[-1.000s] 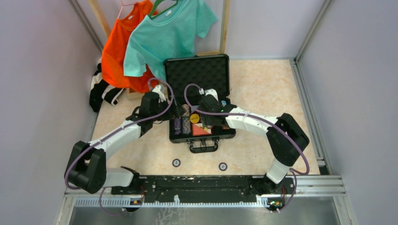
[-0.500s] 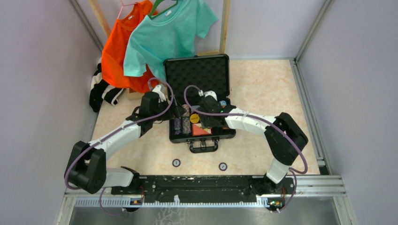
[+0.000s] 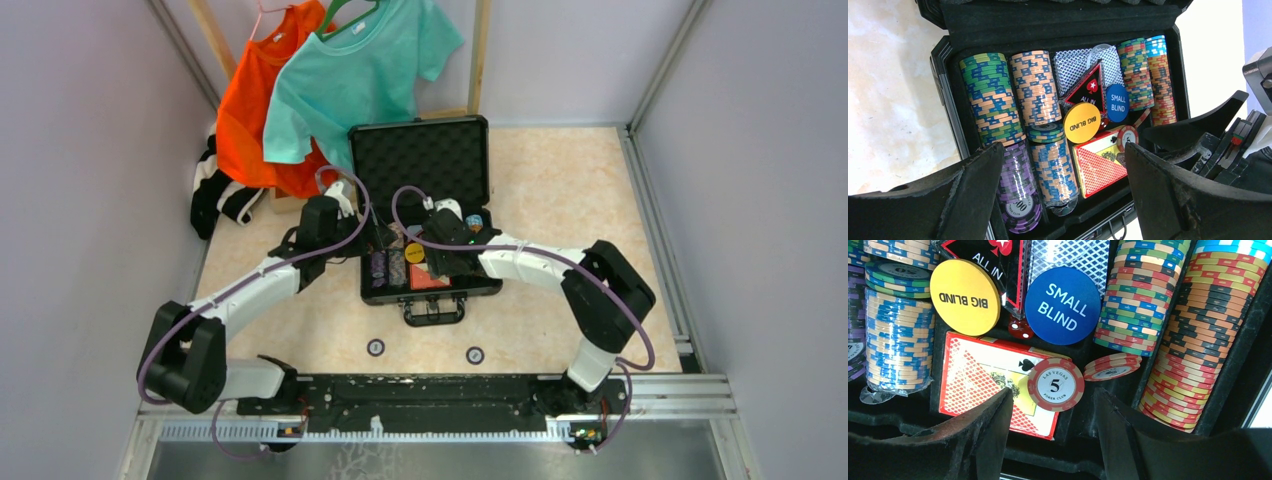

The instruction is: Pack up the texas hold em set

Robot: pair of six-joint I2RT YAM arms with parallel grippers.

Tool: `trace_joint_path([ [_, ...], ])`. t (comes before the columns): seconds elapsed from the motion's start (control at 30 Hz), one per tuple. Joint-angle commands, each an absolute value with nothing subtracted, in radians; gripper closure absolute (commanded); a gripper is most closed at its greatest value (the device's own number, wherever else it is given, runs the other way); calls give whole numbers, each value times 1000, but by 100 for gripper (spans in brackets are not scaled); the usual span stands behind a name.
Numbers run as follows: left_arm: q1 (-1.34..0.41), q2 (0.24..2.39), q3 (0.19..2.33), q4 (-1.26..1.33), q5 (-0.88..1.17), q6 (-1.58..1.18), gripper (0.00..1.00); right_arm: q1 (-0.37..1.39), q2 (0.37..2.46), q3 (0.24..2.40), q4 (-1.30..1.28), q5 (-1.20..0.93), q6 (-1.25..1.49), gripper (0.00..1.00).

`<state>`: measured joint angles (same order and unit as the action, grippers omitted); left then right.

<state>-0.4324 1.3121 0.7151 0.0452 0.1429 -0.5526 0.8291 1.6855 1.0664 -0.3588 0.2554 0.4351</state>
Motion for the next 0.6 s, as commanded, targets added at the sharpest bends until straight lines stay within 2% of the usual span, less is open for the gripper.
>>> trace_joint_path([
  [0.0, -441, 1291, 718, 75, 156, -551, 4, 840, 1683, 1053, -310, 246, 458, 40],
  [0.57, -441, 1297, 716, 81, 158, -551, 4, 804, 1662, 1033, -243, 189, 464, 43],
])
